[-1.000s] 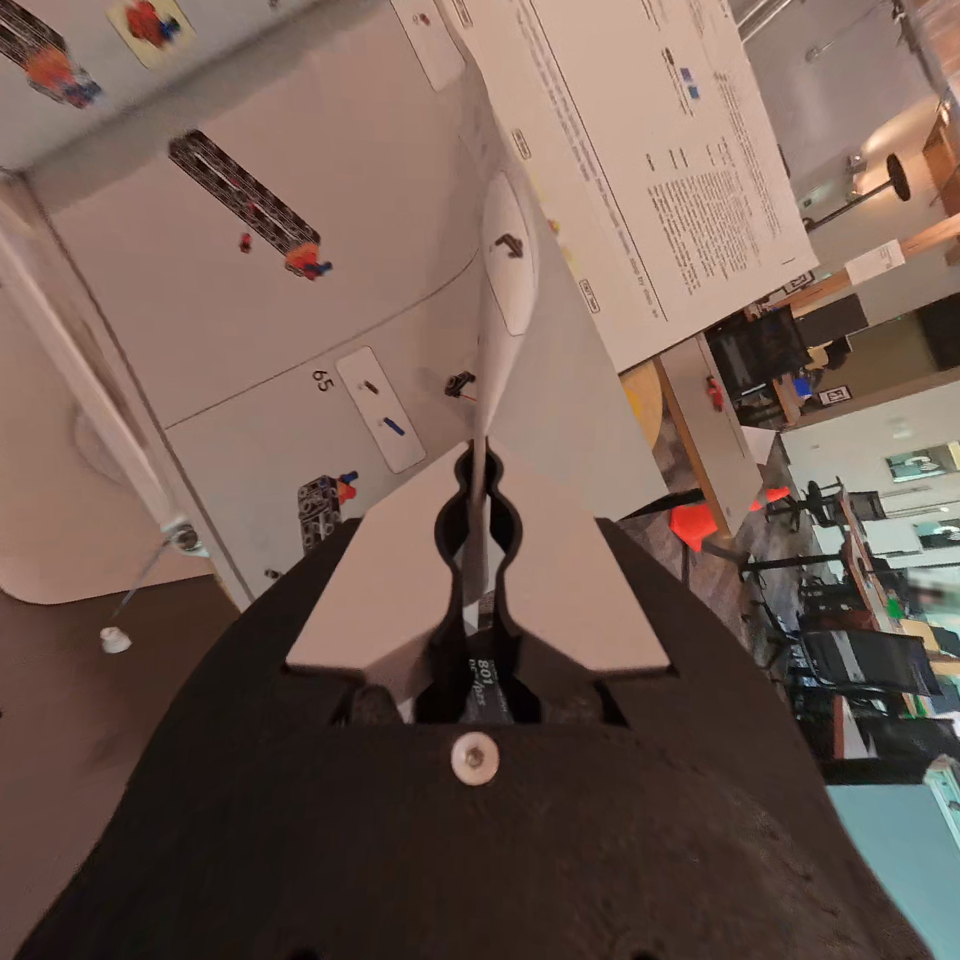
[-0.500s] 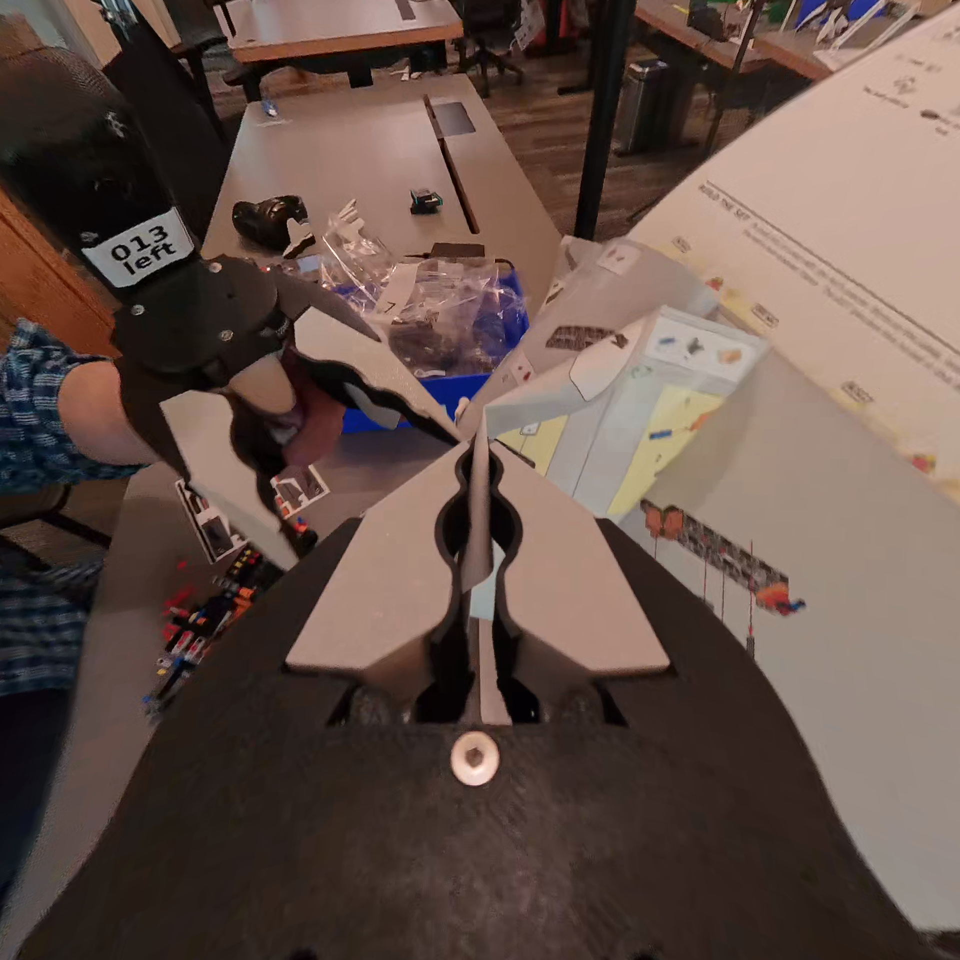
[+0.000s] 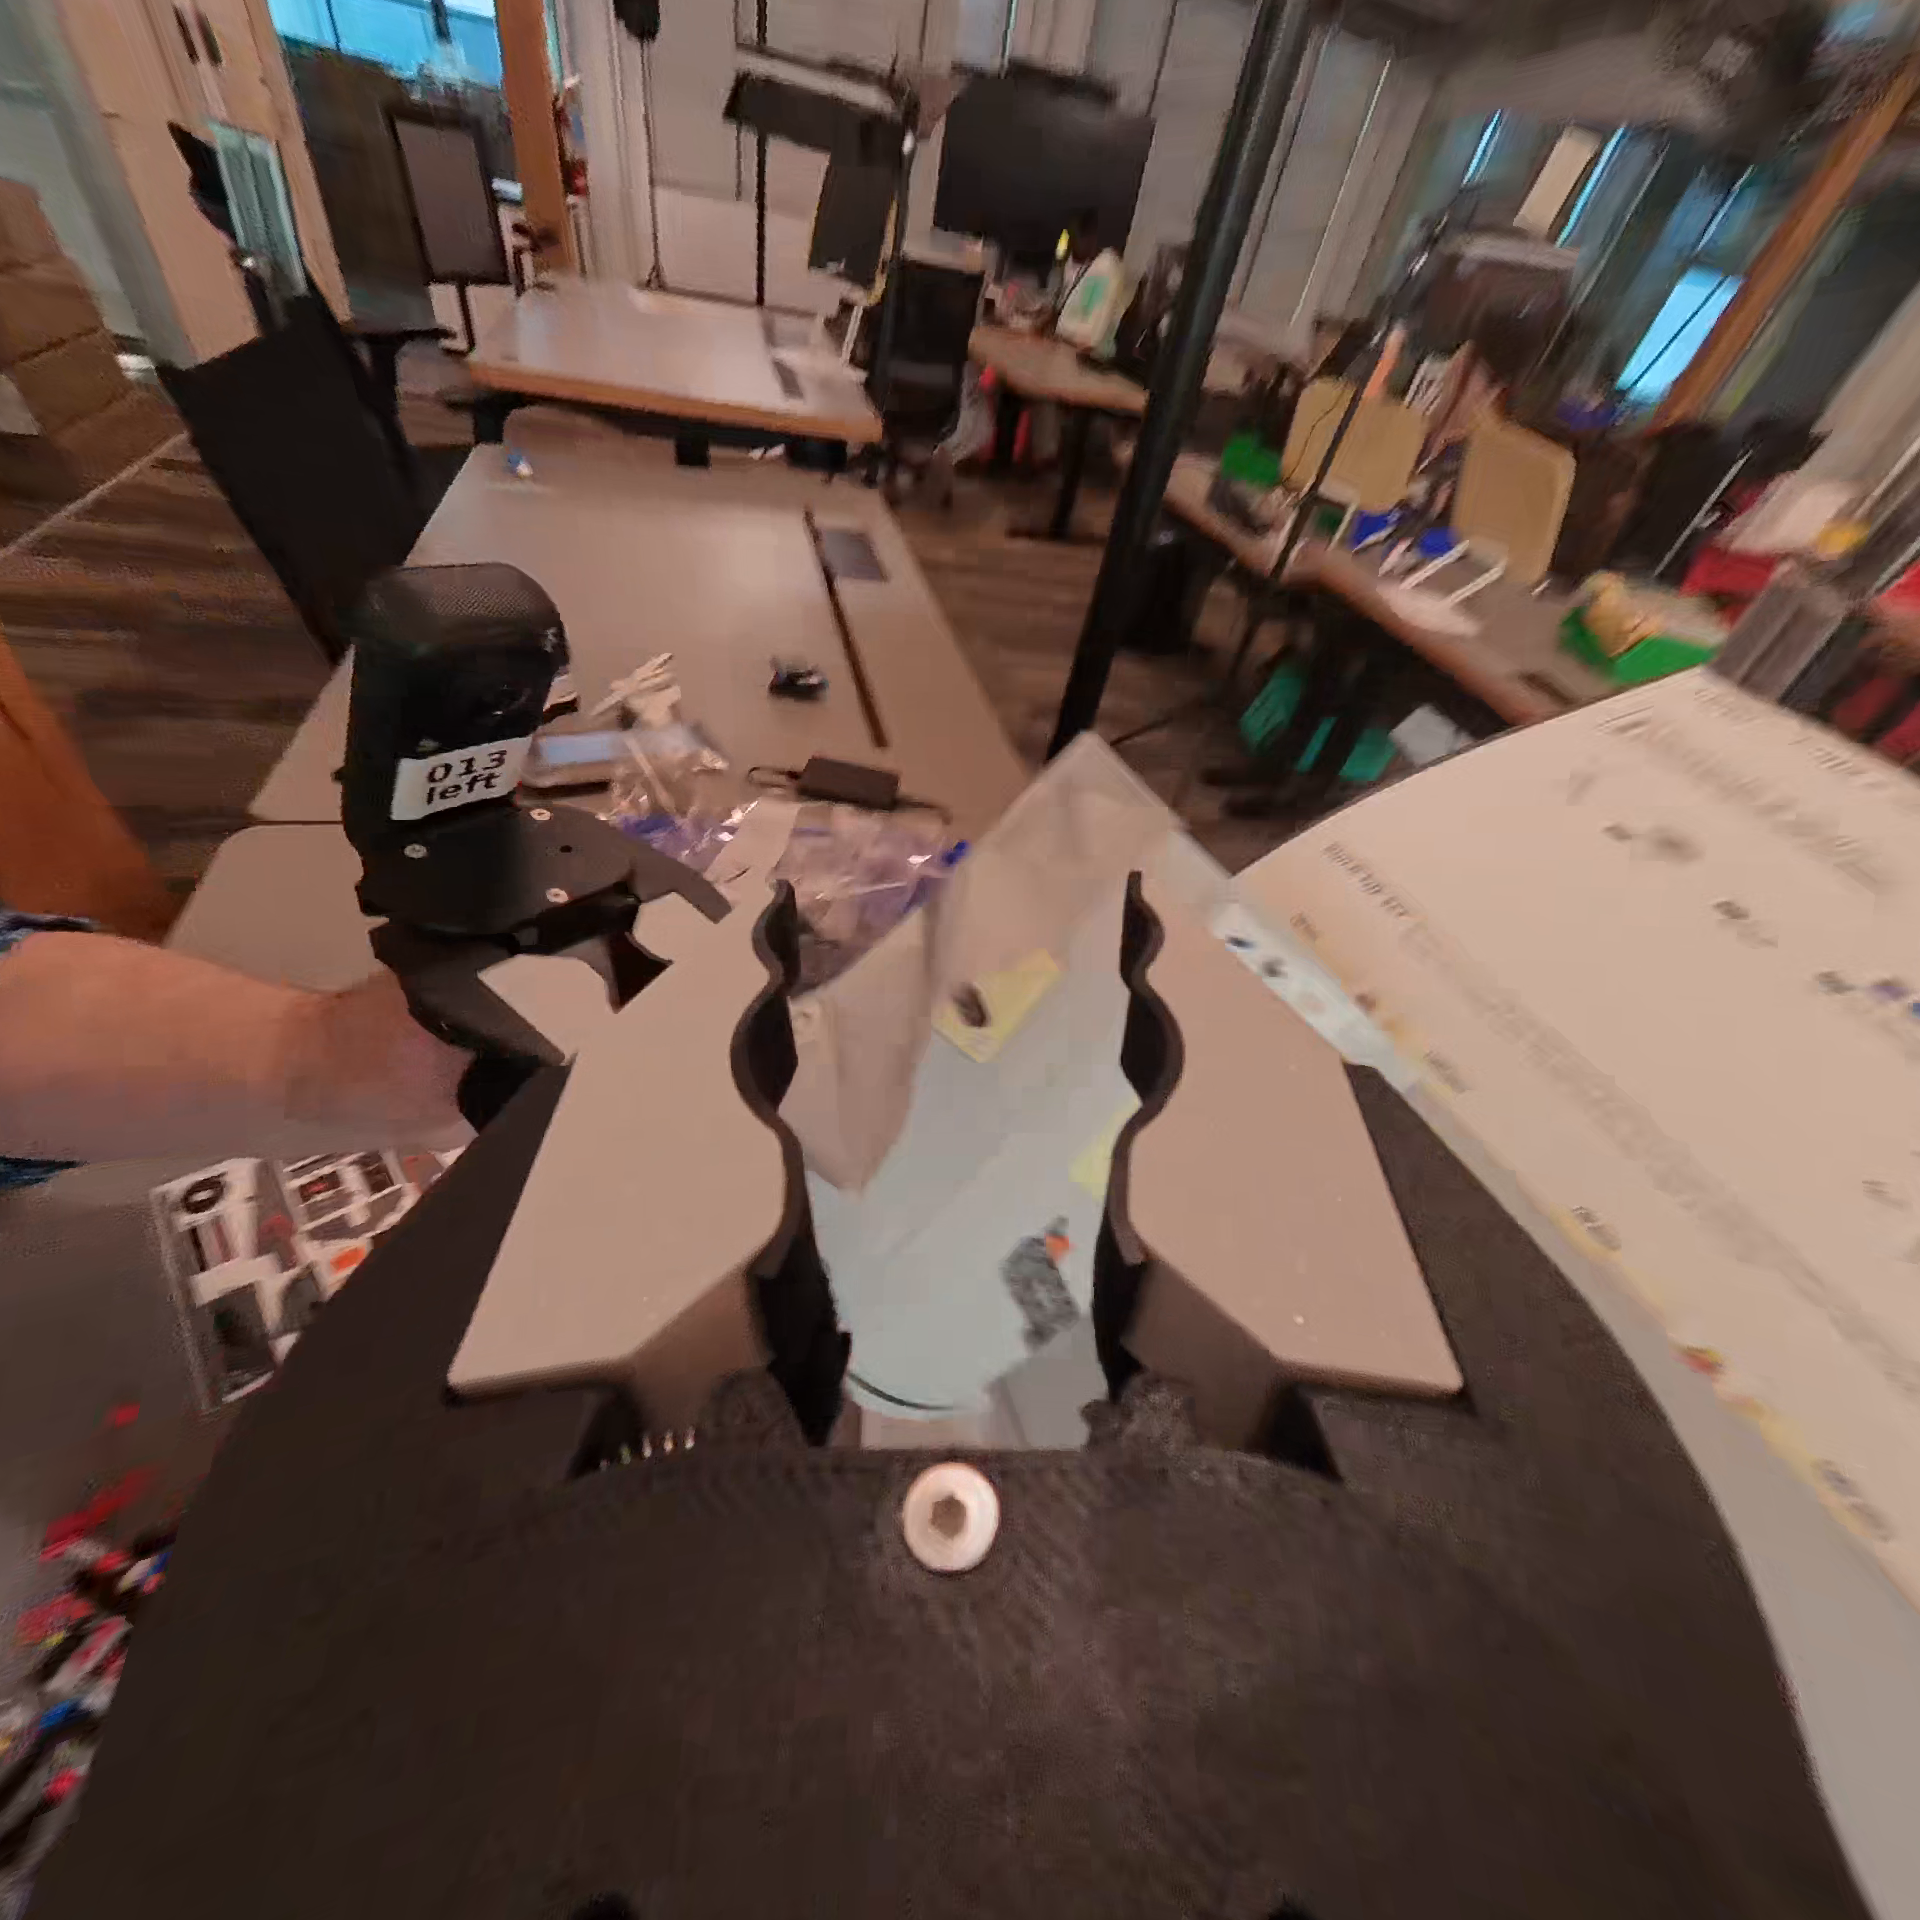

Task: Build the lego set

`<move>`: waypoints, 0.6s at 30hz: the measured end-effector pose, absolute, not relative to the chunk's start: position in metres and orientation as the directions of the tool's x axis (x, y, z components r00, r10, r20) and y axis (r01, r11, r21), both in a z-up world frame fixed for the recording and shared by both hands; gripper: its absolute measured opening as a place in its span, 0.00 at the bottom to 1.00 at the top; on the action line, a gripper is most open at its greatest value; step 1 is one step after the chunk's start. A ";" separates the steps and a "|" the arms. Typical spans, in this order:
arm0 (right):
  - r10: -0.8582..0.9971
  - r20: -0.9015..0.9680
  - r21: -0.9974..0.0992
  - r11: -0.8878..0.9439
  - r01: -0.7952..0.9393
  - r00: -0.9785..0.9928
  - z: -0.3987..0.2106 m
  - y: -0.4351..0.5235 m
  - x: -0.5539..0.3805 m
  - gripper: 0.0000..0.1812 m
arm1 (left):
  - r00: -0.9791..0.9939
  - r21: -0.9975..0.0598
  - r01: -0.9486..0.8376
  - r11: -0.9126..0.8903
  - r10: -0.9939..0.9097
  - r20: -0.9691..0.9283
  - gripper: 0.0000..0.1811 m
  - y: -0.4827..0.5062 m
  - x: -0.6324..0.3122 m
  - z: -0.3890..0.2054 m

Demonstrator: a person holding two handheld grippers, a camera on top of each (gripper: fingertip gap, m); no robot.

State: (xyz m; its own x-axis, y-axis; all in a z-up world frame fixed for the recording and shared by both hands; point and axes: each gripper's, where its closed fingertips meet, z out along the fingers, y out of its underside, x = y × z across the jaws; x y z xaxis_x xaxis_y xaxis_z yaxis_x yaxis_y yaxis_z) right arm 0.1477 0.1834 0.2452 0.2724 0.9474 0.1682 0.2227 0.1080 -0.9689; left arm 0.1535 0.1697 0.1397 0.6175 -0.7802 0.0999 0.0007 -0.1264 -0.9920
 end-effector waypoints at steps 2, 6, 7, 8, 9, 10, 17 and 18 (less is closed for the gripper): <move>0.941 0.202 -0.958 0.132 0.256 0.271 0.240 0.190 0.152 0.35 | 0.599 -0.984 0.080 -0.157 -0.782 0.174 0.11 0.167 0.132 0.137; 0.920 0.310 -0.858 0.163 0.487 0.238 0.203 0.234 0.127 0.49 | 0.581 -0.956 0.201 -0.215 -0.759 0.293 0.11 0.167 0.089 0.128; 0.905 0.348 -0.825 0.171 0.539 0.245 0.198 0.250 0.120 0.50 | 0.583 -0.946 0.231 -0.228 -0.746 0.323 0.10 0.167 0.080 0.126; 0.894 0.383 -0.788 0.186 0.587 0.232 0.194 0.261 0.112 0.48 | 0.595 -0.941 0.255 -0.224 -0.731 0.335 0.10 0.168 0.071 0.125; 0.893 0.407 -0.760 0.214 0.614 0.191 0.191 0.266 0.100 0.44 | 0.618 -0.938 0.269 -0.218 -0.708 0.341 0.10 0.169 0.062 0.122; 0.888 0.434 -0.731 0.250 0.635 0.149 0.186 0.267 0.086 0.44 | 0.624 -0.934 0.280 -0.220 -0.698 0.352 0.10 0.170 0.055 0.119; 0.704 0.706 -0.391 0.304 0.869 0.072 0.129 0.316 0.046 0.28 | 0.636 -0.868 0.406 -0.284 -0.595 0.492 0.10 0.189 0.021 0.092; 0.677 0.728 -0.422 0.315 0.850 0.110 0.138 0.315 0.041 0.23 | 0.624 -0.858 0.429 -0.281 -0.595 0.507 0.11 0.190 0.018 0.092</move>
State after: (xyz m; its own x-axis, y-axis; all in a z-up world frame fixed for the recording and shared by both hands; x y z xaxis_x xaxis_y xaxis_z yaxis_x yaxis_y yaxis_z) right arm 0.0410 0.3150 0.1377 0.1100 0.6771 0.7276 0.8501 0.3153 -0.4219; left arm 0.0180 0.1905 0.0922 0.6240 -0.5949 0.5068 0.4290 -0.2812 -0.8584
